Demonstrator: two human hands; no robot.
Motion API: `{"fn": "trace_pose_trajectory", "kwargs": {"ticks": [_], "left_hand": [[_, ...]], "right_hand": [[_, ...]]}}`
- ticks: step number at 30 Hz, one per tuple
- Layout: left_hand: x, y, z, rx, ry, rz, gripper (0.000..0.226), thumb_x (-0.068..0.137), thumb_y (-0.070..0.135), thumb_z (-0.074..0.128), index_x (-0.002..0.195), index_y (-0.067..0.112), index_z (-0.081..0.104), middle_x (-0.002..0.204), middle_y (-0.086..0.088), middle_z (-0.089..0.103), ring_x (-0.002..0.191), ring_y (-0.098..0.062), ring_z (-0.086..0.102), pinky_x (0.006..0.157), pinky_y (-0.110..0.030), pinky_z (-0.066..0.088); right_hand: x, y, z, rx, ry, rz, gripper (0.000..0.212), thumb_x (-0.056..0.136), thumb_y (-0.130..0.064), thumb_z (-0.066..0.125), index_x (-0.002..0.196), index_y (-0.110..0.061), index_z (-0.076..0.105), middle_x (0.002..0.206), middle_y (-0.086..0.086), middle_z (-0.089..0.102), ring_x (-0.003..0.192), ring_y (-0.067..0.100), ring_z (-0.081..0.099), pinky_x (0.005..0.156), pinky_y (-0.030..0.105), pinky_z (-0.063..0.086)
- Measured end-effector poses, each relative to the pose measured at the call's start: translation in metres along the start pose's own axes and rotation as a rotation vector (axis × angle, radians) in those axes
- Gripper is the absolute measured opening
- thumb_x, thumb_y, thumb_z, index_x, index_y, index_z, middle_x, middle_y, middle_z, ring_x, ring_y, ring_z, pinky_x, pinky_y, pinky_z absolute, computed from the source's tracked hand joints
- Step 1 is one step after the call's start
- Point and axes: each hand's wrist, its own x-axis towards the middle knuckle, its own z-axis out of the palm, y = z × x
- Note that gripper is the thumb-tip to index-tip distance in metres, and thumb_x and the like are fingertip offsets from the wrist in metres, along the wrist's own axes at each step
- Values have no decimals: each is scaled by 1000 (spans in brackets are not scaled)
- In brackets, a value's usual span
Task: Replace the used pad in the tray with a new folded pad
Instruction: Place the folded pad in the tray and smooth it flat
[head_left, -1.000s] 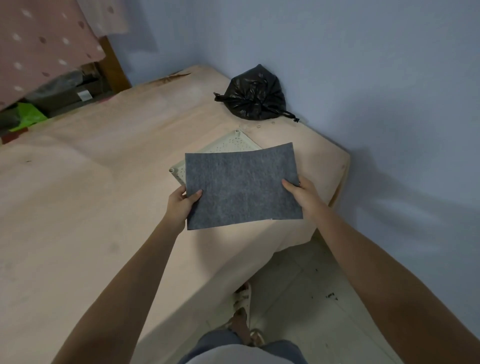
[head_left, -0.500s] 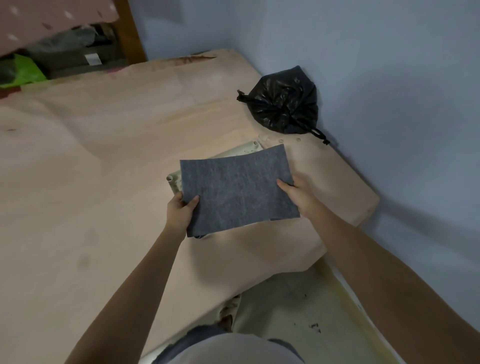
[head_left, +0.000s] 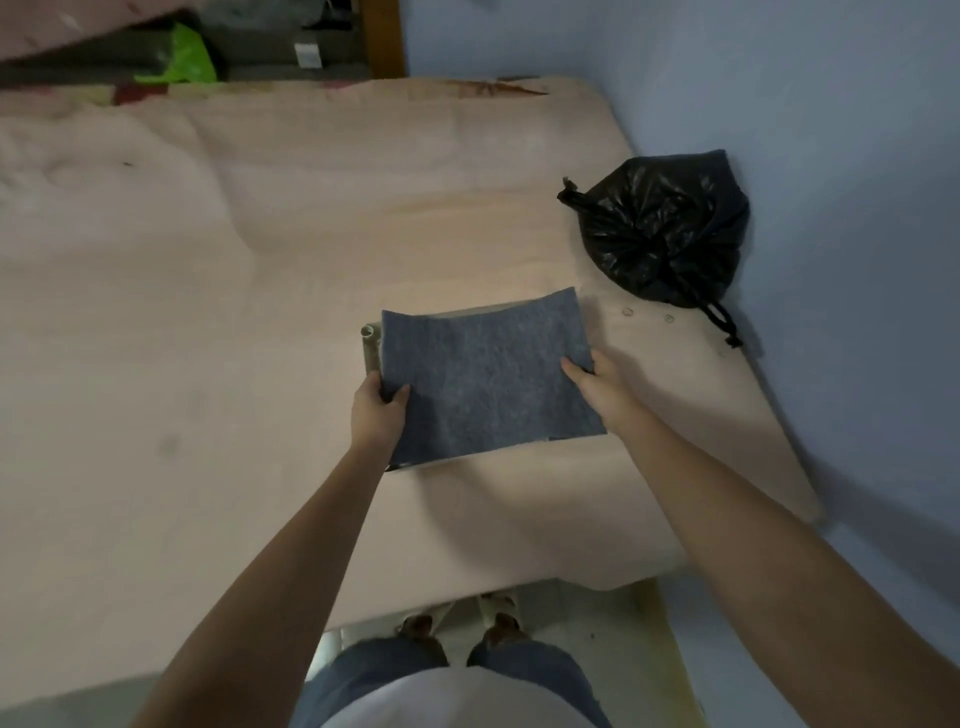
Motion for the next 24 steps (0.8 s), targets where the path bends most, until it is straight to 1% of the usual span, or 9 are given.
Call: {"fn": "trace_pose_trajectory", "kwargs": {"ticks": [4, 7, 8, 11, 13, 15, 17, 21, 24], "left_hand": [[-3, 4, 6, 31, 61, -17, 17, 89, 14, 58, 105, 8, 56, 106, -11, 63, 91, -25, 57, 76, -33, 45], [-4, 8, 11, 76, 84, -50, 28, 89, 17, 59, 114, 6, 55, 113, -12, 63, 102, -31, 58, 79, -34, 45], [-5, 9, 12, 96, 90, -50, 31, 89, 17, 59, 118, 6, 53, 115, -12, 62, 104, -32, 57, 80, -34, 45], [-8, 11, 15, 147, 123, -54, 41, 89, 18, 58, 127, 7, 46, 120, -13, 60, 108, -33, 56, 82, -36, 44], [-10, 12, 16, 191, 141, -60, 41, 90, 18, 57, 126, 5, 43, 121, -14, 59, 108, -35, 56, 81, -38, 44], [-13, 14, 17, 254, 155, -41, 37, 91, 20, 56, 121, 4, 42, 118, -15, 59, 104, -37, 57, 77, -39, 45], [-14, 15, 15, 358, 177, -19, 35, 91, 23, 55, 118, 4, 41, 117, -14, 58, 101, -37, 58, 73, -41, 45], [-18, 20, 15, 645, 188, 35, 36, 92, 23, 54, 119, 4, 39, 118, -15, 50, 94, -38, 58, 64, -39, 39], [-22, 22, 14, 959, 220, 129, 42, 88, 29, 60, 118, 4, 44, 113, -16, 49, 96, -32, 52, 69, -37, 41]], "right_hand": [[17, -1, -4, -42, -52, -46, 23, 95, -25, 54, 116, -16, 58, 106, -3, 62, 101, 17, 59, 84, 30, 48], [26, 1, -5, -115, -53, -62, 18, 95, -23, 53, 110, -14, 58, 100, -2, 62, 101, 21, 59, 70, 23, 46], [29, 2, -4, -153, -46, -69, 19, 95, -22, 54, 109, -11, 57, 102, 2, 63, 101, 24, 59, 69, 24, 47], [30, 1, 2, -298, 28, -108, 35, 92, -21, 58, 121, -3, 47, 112, 13, 62, 97, 28, 61, 75, 33, 49], [28, 1, 4, -400, 66, -154, 44, 92, -21, 59, 126, -2, 39, 113, 15, 62, 95, 31, 62, 73, 36, 50], [24, 2, 5, -529, 86, -203, 47, 91, -25, 59, 125, -2, 37, 113, 16, 62, 94, 34, 63, 71, 37, 51], [21, 3, 6, -699, 112, -263, 47, 91, -29, 59, 122, -2, 37, 112, 17, 61, 92, 35, 63, 68, 37, 49], [17, 2, 9, -1003, 127, -325, 47, 92, -35, 57, 119, -2, 37, 109, 17, 58, 87, 33, 62, 59, 32, 38], [14, 0, 7, -1306, 213, -341, 55, 92, -45, 51, 123, -2, 39, 116, 16, 52, 92, 28, 58, 63, 33, 42]]}}
